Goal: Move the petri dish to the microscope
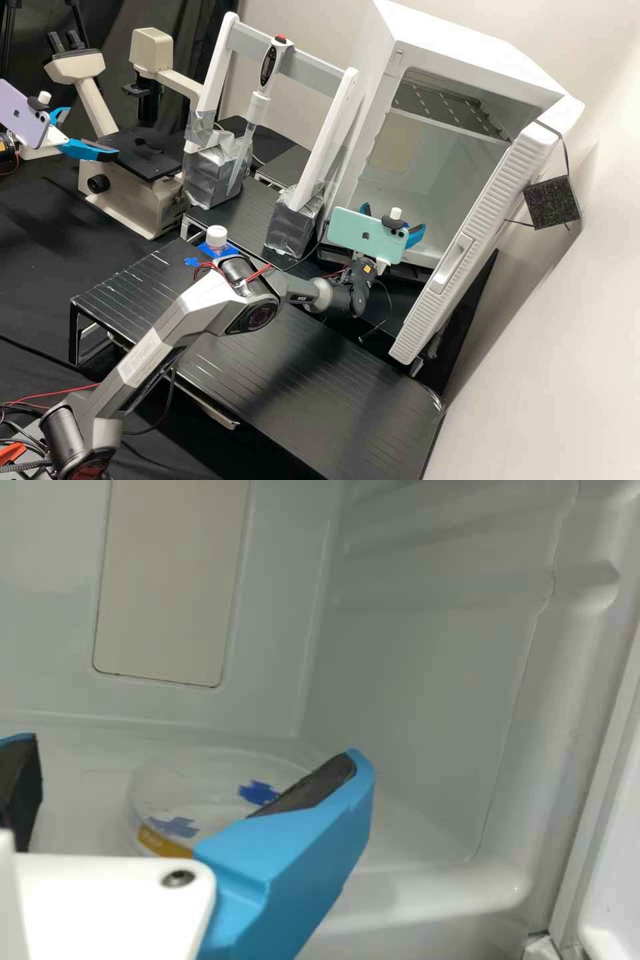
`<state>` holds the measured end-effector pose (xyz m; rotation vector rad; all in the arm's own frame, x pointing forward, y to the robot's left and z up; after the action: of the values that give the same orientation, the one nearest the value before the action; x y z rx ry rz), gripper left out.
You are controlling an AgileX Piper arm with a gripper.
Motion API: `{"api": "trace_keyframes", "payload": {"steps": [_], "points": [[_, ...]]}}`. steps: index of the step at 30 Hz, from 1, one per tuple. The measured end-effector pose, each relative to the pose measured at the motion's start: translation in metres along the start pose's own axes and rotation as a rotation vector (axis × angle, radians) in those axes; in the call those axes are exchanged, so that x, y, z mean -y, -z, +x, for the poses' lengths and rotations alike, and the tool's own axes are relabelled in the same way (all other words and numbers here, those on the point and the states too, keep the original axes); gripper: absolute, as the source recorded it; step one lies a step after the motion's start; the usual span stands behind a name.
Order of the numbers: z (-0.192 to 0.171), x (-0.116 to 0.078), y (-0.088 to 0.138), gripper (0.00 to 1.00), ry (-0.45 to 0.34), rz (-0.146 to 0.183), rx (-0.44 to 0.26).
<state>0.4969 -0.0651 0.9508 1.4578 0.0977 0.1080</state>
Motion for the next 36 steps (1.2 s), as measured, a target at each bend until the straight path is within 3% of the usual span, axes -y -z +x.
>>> {"api": "trace_keyframes", "payload": {"steps": [16, 22, 29, 36], "points": [[-0.007, -0.005, 0.019, 1.00, 0.004, -0.006, -0.014], [-0.001, -0.005, 0.032, 1.00, 0.010, -0.027, -0.041], [0.001, -0.019, 0.052, 1.00, -0.017, -0.056, -0.091], [-0.001, -0.025, 0.055, 1.00, -0.031, -0.062, -0.101]]}}
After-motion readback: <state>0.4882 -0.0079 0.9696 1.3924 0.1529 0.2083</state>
